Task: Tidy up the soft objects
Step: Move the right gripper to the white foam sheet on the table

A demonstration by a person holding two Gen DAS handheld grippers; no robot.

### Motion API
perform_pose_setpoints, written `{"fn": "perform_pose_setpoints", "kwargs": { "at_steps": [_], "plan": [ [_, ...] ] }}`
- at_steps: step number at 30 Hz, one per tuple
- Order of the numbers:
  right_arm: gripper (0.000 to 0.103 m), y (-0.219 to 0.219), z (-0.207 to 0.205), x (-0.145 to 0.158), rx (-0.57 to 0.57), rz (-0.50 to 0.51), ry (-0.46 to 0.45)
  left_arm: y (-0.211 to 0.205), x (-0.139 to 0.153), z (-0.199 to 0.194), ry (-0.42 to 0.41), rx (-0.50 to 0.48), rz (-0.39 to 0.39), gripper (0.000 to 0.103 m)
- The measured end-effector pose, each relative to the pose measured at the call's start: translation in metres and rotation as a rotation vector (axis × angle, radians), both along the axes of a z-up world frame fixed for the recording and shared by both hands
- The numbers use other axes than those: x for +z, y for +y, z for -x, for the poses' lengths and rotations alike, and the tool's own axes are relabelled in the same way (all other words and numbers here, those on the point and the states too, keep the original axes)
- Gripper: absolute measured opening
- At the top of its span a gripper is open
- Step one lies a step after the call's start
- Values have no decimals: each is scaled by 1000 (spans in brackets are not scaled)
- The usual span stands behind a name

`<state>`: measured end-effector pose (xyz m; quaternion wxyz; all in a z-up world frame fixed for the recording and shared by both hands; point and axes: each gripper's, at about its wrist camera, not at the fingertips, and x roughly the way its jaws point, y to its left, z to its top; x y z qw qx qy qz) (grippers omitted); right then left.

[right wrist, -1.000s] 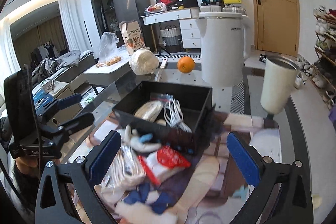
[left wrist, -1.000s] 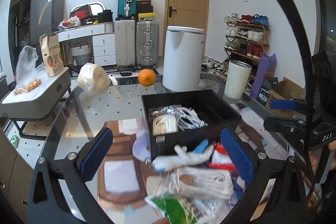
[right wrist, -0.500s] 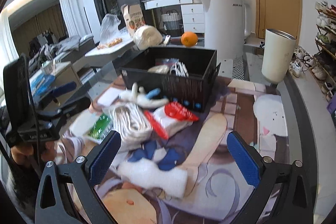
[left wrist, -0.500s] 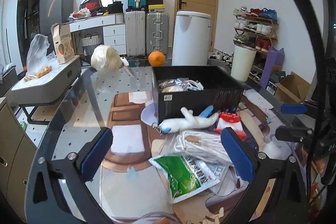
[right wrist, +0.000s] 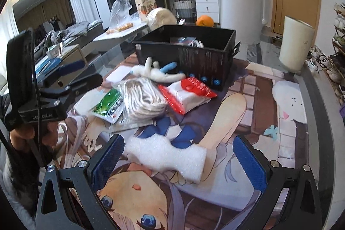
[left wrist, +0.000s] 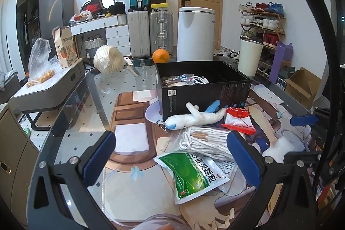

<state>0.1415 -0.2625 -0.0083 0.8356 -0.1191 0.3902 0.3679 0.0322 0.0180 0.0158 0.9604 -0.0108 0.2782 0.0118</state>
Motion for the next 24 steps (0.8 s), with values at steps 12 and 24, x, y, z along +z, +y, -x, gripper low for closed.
{"fn": "perform_pose_setpoints", "kwargs": {
  "at_steps": [12, 24],
  "plan": [
    [102, 16, -1, -26, 23, 80, 71, 2, -4, 0, 25, -5, 17, 103],
    [102, 29, 2, -32, -9, 78, 87, 1, -9, 0, 68, -9, -1, 103]
  ]
}}
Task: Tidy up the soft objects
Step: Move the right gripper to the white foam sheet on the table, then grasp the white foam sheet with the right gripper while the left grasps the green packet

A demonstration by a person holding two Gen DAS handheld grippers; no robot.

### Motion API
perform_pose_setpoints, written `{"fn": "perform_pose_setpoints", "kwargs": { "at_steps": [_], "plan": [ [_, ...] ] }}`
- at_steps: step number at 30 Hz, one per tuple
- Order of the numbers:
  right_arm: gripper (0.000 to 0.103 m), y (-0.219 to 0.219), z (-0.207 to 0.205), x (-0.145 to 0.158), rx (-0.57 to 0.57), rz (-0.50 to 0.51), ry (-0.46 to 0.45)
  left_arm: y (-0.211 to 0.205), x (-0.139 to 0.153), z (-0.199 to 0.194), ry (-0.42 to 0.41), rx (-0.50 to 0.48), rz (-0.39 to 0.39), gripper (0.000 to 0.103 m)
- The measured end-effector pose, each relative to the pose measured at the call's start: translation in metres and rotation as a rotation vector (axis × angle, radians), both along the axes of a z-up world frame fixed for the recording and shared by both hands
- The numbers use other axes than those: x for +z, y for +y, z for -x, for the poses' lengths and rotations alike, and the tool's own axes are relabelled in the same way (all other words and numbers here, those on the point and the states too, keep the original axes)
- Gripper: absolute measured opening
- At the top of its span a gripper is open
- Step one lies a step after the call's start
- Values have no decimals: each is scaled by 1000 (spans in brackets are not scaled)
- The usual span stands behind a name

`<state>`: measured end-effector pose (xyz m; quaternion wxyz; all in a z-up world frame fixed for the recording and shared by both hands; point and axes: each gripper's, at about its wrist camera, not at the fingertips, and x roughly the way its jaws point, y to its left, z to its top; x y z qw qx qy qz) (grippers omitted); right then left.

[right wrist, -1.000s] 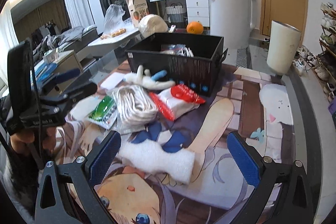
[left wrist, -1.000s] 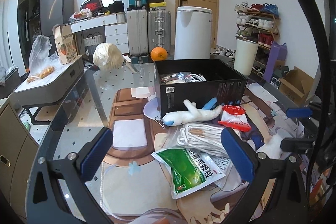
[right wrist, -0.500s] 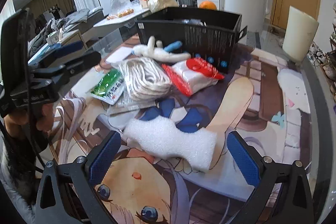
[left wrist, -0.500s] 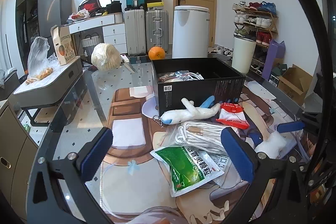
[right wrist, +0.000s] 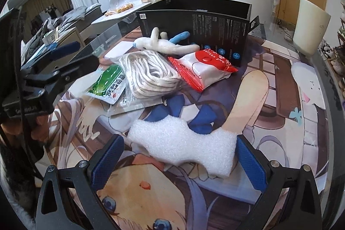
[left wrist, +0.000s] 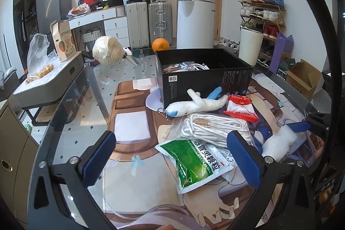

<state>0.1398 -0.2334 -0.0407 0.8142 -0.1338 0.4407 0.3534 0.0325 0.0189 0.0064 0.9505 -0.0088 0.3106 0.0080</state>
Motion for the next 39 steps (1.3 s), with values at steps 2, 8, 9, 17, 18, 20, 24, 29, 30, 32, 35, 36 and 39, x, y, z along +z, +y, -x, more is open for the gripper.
{"fn": "perform_pose_setpoints", "kwargs": {
  "at_steps": [2, 8, 9, 17, 18, 20, 24, 29, 30, 32, 35, 36, 39],
  "plan": [
    [102, 2, 0, 0, -13, -2, -1, 0, -1, -1, 10, 0, 0, 103],
    [102, 5, 1, -1, -27, 15, -16, -1, -4, -2, 42, -20, 2, 103],
    [102, 6, 1, -1, -27, 23, -20, -2, -5, -3, 50, -23, 0, 103],
    [102, 7, 5, -3, -17, 57, -42, -10, -18, -16, 157, -48, -17, 103],
    [102, 7, 6, -3, -18, 58, -42, -12, -20, -18, 168, -48, -17, 103],
    [102, 7, 6, -4, -17, 59, -44, -12, -25, -24, 194, -36, -19, 103],
    [102, 5, 5, -4, -15, 59, -45, -8, -33, -29, 234, -1, -24, 103],
    [102, 4, 3, -4, -19, 60, -46, -4, -32, -24, 231, 2, -38, 103],
    [102, 4, 3, -4, -20, 61, -46, -4, -31, -25, 231, -7, -30, 103],
    [102, 4, 3, -4, -21, 62, -47, -6, -30, -26, 233, -30, -4, 103],
    [102, 4, 3, -4, -20, 63, -48, -13, -31, -32, 245, -46, -13, 103],
    [102, 4, 3, -4, -19, 63, -48, -14, -32, -34, 252, -42, -22, 103],
    [102, 3, 4, -4, -18, 62, -47, -13, -36, -37, 275, -18, -37, 103]
  ]
}}
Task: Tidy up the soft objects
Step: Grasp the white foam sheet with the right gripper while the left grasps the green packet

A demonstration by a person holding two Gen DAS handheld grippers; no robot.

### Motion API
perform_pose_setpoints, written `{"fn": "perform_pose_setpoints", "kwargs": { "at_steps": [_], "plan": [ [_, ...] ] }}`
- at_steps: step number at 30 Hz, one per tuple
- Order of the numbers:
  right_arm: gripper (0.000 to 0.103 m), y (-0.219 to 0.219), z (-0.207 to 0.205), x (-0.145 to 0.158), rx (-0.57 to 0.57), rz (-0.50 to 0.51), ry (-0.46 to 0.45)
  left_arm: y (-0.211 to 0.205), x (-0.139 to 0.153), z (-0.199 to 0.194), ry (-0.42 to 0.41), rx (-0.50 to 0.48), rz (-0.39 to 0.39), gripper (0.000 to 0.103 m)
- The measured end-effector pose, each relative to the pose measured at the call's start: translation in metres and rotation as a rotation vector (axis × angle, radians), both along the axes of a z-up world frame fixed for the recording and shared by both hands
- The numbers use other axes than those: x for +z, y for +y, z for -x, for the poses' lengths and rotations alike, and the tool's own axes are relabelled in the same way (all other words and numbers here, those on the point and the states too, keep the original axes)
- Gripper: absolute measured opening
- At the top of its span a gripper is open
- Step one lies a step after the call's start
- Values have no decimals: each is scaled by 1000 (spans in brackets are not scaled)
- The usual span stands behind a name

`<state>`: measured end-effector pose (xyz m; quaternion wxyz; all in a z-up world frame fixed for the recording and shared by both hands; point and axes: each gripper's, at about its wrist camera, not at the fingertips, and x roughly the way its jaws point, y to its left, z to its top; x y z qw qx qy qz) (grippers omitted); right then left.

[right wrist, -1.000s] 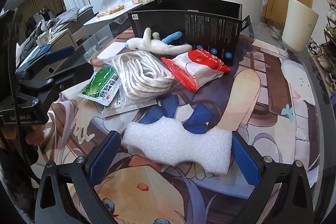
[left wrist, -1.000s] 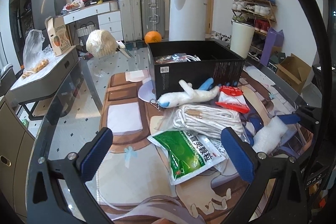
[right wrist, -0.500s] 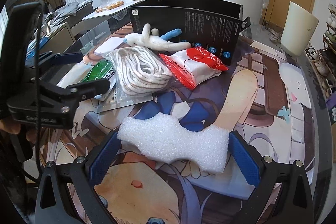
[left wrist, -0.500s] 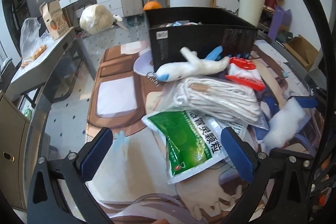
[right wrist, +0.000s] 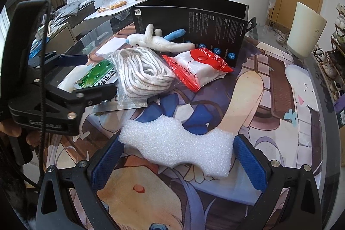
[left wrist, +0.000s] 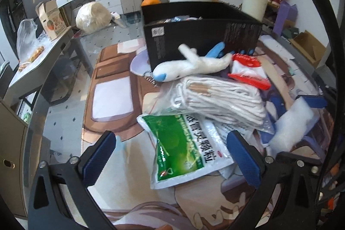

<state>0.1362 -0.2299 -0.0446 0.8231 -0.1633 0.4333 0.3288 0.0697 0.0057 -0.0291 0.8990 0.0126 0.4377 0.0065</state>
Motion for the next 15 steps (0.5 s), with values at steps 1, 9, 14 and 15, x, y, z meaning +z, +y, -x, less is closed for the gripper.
{"fn": "perform_pose_setpoints", "kwargs": {
  "at_steps": [1, 9, 14, 15],
  "plan": [
    [102, 0, 0, 0, 1, -1, 0, 2, 0, 0, 0, 6, 5, 103],
    [102, 0, 0, 0, 1, 1, -3, 9, -2, 5, 1, -11, 75, 87],
    [102, 1, 0, -1, -2, 2, -9, 7, 1, 7, -20, -35, 88, 64],
    [102, 1, 1, -1, -4, 1, -11, 5, 1, 7, -23, -37, 89, 61]
  ]
}}
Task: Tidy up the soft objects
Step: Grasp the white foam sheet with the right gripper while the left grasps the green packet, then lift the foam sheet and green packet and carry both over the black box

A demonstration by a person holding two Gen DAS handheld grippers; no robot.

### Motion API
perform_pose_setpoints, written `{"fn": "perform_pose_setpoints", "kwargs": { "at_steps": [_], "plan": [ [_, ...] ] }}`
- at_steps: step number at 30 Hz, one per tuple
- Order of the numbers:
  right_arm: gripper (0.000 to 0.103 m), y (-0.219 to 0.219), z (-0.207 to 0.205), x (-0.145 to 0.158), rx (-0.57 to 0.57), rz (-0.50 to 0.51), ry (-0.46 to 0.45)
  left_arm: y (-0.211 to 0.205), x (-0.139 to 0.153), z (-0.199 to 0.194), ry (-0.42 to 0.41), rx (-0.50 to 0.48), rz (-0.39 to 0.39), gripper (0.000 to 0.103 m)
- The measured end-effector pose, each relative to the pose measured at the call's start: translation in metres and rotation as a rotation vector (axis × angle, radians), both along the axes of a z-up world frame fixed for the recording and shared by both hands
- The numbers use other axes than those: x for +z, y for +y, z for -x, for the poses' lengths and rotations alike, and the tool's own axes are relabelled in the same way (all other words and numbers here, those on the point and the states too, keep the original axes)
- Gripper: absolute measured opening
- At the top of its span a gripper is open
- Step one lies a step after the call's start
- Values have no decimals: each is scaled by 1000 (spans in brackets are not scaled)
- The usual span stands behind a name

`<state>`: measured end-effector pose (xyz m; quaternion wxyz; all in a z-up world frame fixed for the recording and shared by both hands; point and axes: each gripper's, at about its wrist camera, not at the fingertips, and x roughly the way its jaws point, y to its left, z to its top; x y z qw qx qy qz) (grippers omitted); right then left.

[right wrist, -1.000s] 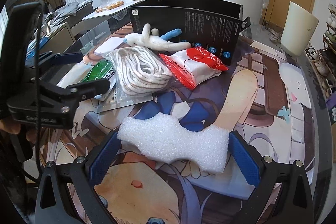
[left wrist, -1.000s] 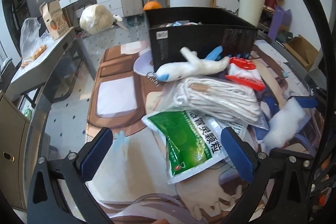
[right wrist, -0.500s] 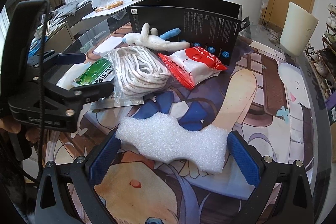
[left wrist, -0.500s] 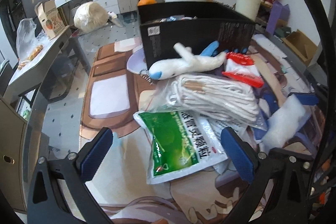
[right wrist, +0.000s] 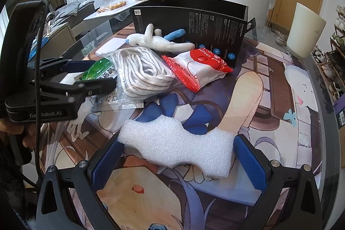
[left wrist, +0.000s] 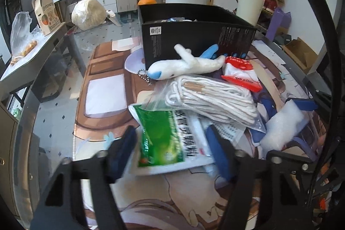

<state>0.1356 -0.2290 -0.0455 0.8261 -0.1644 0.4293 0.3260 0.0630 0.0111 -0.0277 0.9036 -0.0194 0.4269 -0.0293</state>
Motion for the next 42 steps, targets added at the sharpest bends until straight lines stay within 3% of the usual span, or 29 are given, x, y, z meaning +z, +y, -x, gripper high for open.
{"fn": "perform_pose_setpoints", "kwargs": {
  "at_steps": [5, 9, 11, 30, 32, 39, 41, 42],
  "plan": [
    [102, 0, 1, -1, -2, -1, -14, -3, 1, 3, -14, -8, -14, 54],
    [92, -1, 2, 0, -6, 0, -30, -4, 3, 7, -24, -5, -30, 52],
    [91, -2, 3, 0, -3, -2, -38, -3, 5, 10, -32, -1, -32, 43],
    [91, -10, 9, 16, 13, -32, -86, 15, 10, 44, -71, 13, -14, 35],
    [91, -11, 9, 16, 14, -33, -88, 19, 10, 45, -68, 18, 2, 22],
    [91, -11, 10, 18, 17, -33, -93, 19, 11, 44, -70, 27, -10, 22],
    [91, -11, 10, 18, 19, -32, -93, 20, 13, 44, -71, 42, -10, 25],
    [91, -12, 10, 19, 18, -33, -94, 20, 14, 43, -73, 47, -13, 35]
  ]
}}
